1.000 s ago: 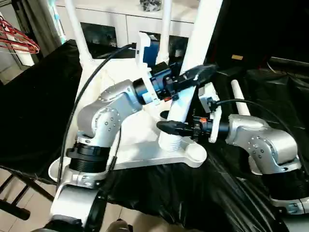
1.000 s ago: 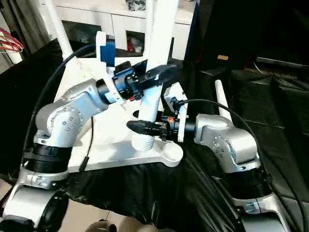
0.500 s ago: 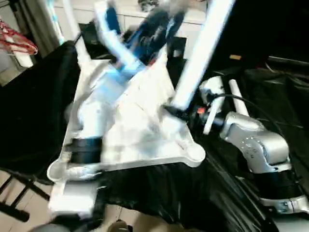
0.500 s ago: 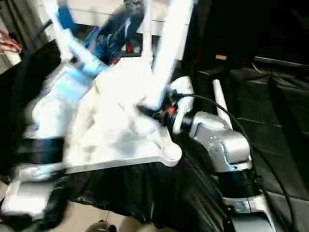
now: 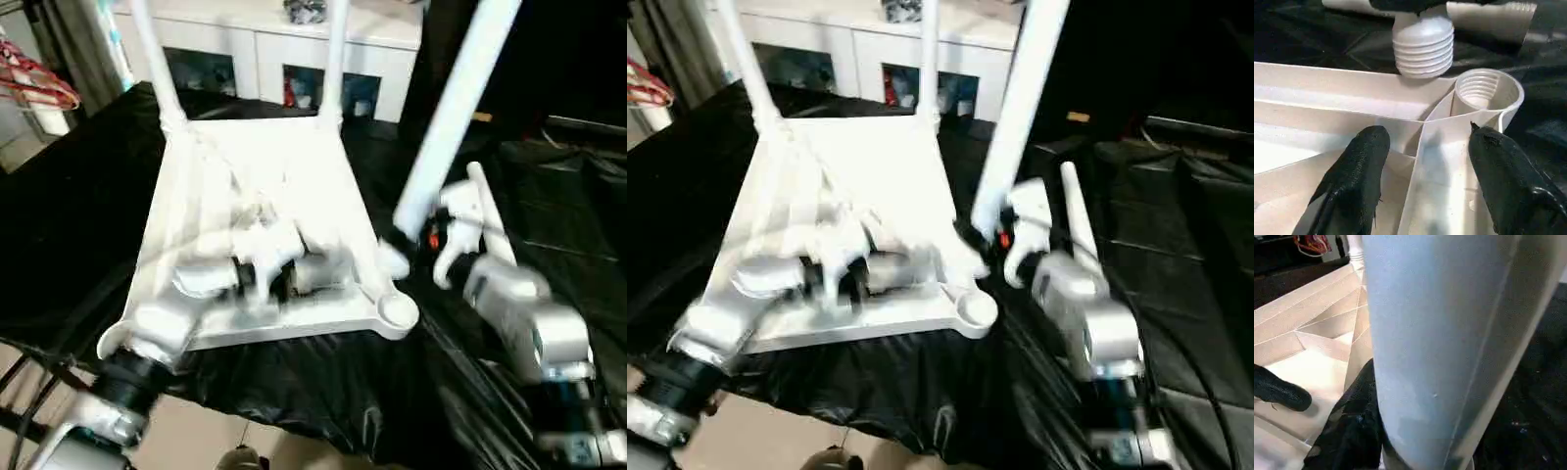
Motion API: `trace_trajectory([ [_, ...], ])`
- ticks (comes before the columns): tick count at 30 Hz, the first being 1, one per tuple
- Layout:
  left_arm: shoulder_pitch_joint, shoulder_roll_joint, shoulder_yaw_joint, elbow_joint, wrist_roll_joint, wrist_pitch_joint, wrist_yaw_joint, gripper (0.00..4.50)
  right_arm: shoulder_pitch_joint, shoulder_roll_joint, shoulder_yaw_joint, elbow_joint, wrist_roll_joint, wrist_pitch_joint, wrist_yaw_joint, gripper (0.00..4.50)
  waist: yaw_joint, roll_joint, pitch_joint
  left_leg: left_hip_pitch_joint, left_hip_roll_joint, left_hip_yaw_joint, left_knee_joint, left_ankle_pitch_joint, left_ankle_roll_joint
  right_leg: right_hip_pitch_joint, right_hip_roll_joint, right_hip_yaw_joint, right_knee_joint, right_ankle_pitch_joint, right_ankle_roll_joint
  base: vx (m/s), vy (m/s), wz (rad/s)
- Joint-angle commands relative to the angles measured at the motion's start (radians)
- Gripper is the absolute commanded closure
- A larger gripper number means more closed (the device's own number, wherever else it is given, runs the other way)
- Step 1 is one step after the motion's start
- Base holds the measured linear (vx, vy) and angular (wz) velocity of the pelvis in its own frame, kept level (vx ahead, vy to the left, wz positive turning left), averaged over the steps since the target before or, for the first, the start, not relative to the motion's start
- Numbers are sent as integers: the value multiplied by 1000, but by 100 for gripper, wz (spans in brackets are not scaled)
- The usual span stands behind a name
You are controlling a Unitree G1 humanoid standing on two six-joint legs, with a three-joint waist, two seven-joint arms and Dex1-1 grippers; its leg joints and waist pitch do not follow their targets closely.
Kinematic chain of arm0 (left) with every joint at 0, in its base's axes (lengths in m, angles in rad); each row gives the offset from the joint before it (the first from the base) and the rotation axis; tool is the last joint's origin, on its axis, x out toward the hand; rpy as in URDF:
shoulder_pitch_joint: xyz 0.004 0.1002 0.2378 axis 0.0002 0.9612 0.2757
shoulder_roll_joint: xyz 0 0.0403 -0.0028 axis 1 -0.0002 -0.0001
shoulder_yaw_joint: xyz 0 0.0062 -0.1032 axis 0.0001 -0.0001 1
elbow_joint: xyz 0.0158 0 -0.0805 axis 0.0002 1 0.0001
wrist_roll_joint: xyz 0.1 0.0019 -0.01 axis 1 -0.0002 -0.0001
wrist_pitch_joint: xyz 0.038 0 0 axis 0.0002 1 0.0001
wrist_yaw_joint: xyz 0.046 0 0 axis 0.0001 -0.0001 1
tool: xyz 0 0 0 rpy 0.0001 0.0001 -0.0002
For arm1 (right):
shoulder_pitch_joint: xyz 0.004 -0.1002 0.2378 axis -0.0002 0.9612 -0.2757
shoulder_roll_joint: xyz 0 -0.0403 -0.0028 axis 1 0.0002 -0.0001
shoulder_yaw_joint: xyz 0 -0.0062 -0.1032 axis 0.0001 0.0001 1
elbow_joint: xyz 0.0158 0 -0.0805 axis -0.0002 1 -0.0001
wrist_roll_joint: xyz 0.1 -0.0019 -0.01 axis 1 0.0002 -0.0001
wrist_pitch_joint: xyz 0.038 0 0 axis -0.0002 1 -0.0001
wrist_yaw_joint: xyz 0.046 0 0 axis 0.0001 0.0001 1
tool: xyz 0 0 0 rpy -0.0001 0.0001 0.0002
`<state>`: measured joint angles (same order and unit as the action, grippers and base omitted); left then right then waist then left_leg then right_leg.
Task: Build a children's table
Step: Pick table leg, then insert table leg to table base
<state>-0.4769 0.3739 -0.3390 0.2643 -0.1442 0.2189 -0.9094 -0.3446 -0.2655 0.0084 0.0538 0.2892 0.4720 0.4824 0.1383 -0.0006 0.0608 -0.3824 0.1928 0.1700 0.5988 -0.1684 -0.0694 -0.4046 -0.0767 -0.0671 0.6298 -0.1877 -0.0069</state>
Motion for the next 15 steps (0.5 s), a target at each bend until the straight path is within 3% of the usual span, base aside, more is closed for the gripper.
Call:
trace_trajectory([
  [1,2,-7,-21,8,11,-6,-10,174,7,11,4,-55,2,-3,-15,262,-1,-4,-74,17,31,-8,-76,-214,-36,49,-69,48,-82,-245,-126,0,0,0],
  [4,28,-12,-41,-17,6,0,-24,185,36,19,6,-98,12,12,-24,262,-2,-3,-73,18,33,-9,-77,-222,-32,46,-69,49,-82,-247,-131,0,0,0],
  [9,62,-15,-71,-42,13,13,-51,234,51,28,13,-126,12,27,-34,262,-3,-6,-72,18,33,-8,-78,-230,-29,43,-68,50,-84,-256,-130,0,0,0],
  [10,67,-17,-72,-45,14,16,-56,263,52,29,14,-130,11,29,-35,262,-2,-5,-72,18,34,-8,-78,-230,-29,44,-69,50,-83,-258,-131,0,0,0],
  [15,82,-19,-86,-53,31,13,-49,296,62,27,14,-146,9,39,-32,262,-1,-8,-70,18,34,-9,-79,-239,-29,43,-69,51,-86,-284,-119,0,0,0],
])
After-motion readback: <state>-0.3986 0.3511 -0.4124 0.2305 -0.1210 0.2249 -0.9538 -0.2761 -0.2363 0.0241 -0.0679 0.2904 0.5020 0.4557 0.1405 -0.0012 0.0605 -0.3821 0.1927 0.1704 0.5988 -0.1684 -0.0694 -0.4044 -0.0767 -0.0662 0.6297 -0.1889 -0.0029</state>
